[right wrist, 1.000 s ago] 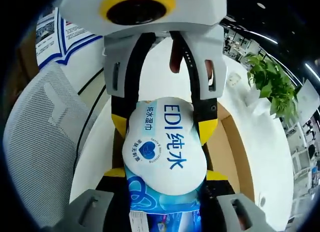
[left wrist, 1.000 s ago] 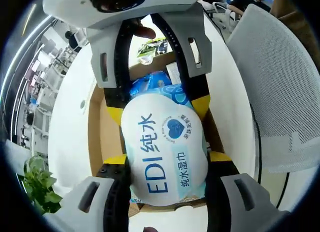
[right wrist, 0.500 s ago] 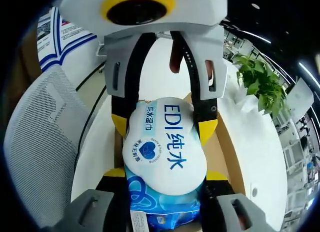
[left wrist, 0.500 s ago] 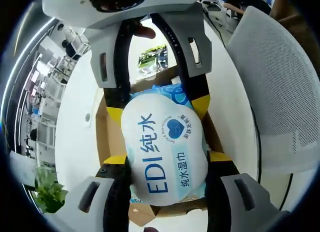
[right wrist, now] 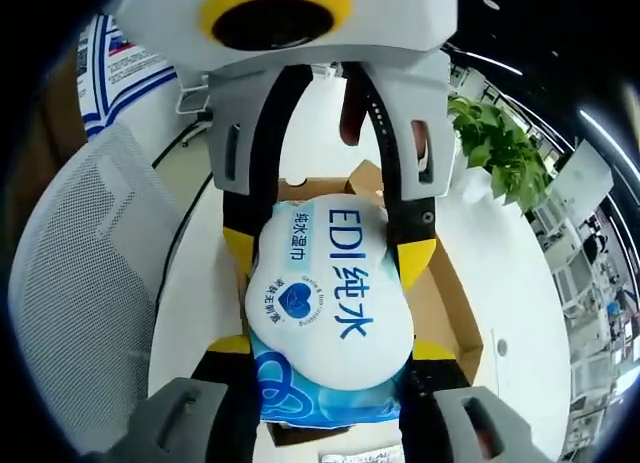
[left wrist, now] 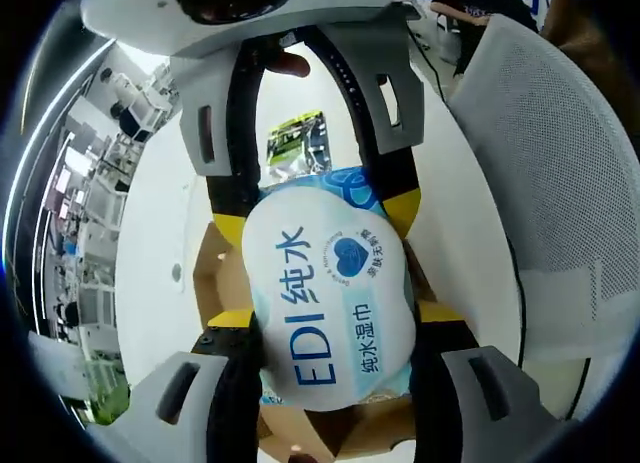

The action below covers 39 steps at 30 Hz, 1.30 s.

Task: Operate the shoe box by opening the lid, removing the specified soft item, and placing it in the target area until the item is outside and the box remains undamaged.

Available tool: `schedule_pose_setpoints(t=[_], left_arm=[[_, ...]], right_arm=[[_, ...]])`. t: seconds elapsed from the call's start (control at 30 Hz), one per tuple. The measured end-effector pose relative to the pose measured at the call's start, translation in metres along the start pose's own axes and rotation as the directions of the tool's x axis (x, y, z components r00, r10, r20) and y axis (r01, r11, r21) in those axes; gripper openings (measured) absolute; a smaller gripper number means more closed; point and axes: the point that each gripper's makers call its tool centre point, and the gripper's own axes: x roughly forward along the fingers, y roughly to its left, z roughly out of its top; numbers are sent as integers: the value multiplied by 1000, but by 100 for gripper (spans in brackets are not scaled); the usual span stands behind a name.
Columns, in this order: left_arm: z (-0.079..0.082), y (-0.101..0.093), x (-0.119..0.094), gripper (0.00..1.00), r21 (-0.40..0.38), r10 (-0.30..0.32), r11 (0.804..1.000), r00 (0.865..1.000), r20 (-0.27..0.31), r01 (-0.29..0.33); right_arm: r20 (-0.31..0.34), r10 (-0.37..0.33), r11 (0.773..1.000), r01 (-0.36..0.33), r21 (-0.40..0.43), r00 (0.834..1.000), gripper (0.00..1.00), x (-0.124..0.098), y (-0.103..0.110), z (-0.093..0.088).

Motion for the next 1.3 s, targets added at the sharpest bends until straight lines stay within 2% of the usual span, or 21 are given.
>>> schedule_pose_setpoints(t=[0.6, 1.3], left_arm=[[59, 4, 31, 59, 91, -44, 995, 999, 24, 42], [115, 10, 64, 58, 150, -94, 985, 994, 60, 84]], right_arm=[[-25, -45, 996, 47, 82, 999, 52, -35, 4, -55], [-53, -59, 987, 66, 147, 997, 52, -66, 2, -112]])
